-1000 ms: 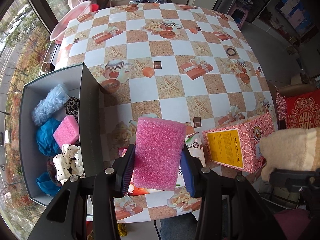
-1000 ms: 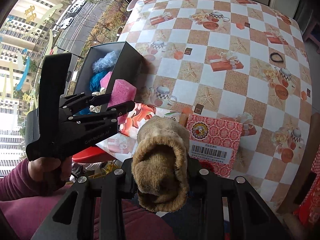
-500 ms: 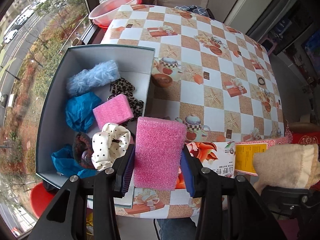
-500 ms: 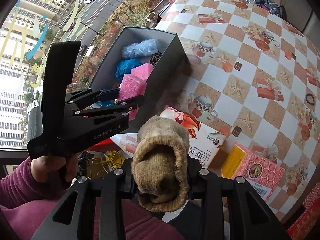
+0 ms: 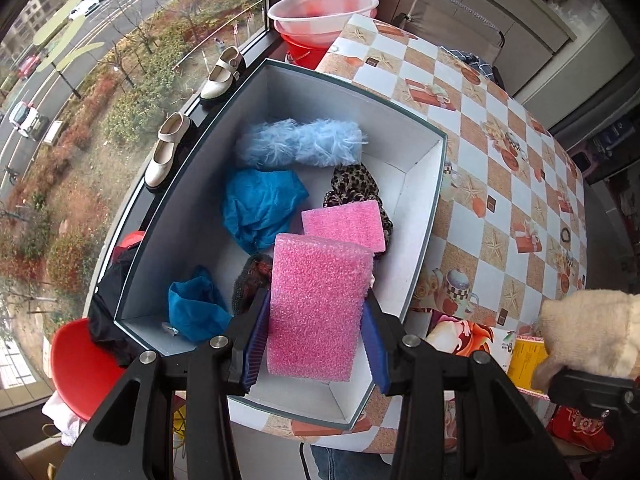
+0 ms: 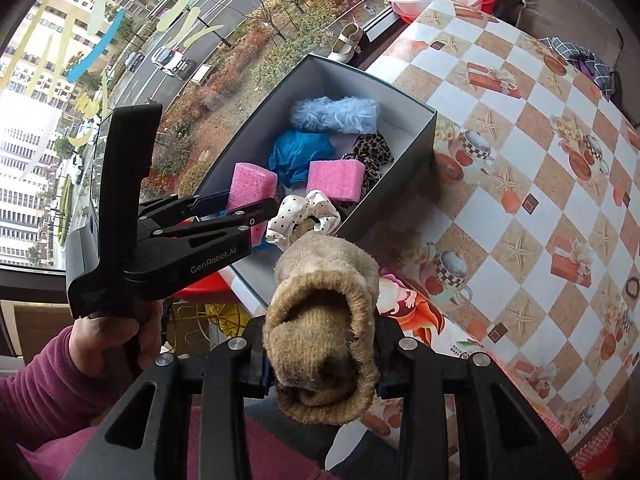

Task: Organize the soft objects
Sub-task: 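Lift and carry the sponge and knit sock with both tools over the box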

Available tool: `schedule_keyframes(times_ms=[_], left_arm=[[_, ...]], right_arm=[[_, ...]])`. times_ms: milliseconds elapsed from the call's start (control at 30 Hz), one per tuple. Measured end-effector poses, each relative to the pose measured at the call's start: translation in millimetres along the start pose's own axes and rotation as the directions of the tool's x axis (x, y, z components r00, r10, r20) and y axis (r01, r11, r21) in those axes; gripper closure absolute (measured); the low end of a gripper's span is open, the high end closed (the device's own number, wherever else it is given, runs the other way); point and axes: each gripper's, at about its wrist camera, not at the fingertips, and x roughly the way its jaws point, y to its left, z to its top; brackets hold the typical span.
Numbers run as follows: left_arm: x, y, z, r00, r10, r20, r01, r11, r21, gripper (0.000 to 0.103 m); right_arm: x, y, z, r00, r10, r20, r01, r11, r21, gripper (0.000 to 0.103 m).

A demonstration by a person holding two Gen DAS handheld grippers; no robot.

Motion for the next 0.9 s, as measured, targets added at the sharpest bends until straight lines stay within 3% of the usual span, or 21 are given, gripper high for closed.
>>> schedule_keyframes(times_ms=[533, 900], left_arm=[[12, 32, 7, 1.0, 0.01, -0.012, -0.011, 0.996, -0.088, 0.056], [27, 42, 17, 1.0, 0.013, -0.026, -0.017, 0.993, -0.12, 0.056]], right_arm=[[29, 20, 63, 0.999, -0.018, -0.03, 0.016, 0.998, -0.065, 0.066], [52, 16, 84, 0.998, -0.02, -0.06, 0.017, 0.999, -0.049, 0.066]])
